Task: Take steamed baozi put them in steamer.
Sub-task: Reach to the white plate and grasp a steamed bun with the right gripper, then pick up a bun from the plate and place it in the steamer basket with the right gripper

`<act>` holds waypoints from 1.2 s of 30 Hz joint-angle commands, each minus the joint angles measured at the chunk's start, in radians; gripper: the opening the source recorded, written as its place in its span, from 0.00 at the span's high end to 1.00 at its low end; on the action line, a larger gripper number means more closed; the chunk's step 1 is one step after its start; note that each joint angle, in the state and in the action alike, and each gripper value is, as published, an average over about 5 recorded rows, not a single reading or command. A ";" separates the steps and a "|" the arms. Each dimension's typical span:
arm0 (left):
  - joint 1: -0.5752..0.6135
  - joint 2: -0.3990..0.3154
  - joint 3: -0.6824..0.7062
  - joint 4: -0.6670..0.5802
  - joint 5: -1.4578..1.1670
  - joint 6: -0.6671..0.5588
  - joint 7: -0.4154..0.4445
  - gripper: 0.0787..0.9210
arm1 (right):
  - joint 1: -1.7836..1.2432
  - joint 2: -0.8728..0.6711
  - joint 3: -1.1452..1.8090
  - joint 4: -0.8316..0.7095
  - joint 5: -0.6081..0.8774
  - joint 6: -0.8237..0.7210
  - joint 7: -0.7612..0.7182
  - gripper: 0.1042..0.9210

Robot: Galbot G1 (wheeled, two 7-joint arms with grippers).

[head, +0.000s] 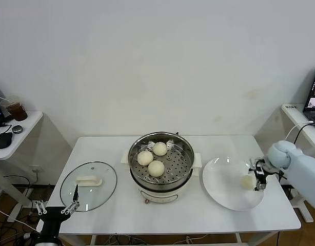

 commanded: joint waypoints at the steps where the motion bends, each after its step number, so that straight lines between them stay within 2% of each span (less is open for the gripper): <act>1: 0.000 -0.002 0.000 0.004 0.000 -0.001 0.000 0.12 | -0.025 0.046 0.031 -0.039 -0.024 -0.009 0.011 0.20; 9: -0.003 0.000 -0.002 0.006 -0.002 0.000 -0.001 0.12 | 0.013 0.009 -0.010 0.014 0.015 -0.053 0.009 0.49; 13: -0.010 0.000 0.000 0.010 -0.004 0.001 0.000 0.12 | 0.120 -0.039 -0.109 0.084 0.104 -0.087 -0.003 0.58; 20: -0.021 0.009 0.008 0.008 -0.006 0.002 0.002 0.12 | 0.515 -0.103 -0.406 0.226 0.345 -0.163 -0.018 0.58; 26: -0.027 0.018 0.010 0.012 -0.009 0.002 0.003 0.12 | 0.921 -0.035 -0.738 0.371 0.621 -0.277 0.038 0.57; 32: -0.029 0.020 0.018 0.013 -0.009 -0.001 0.001 0.12 | 1.049 0.103 -0.840 0.499 0.873 -0.458 0.168 0.57; 36: -0.028 0.018 0.019 0.018 -0.008 -0.003 0.001 0.12 | 1.033 0.179 -0.852 0.540 0.943 -0.543 0.236 0.57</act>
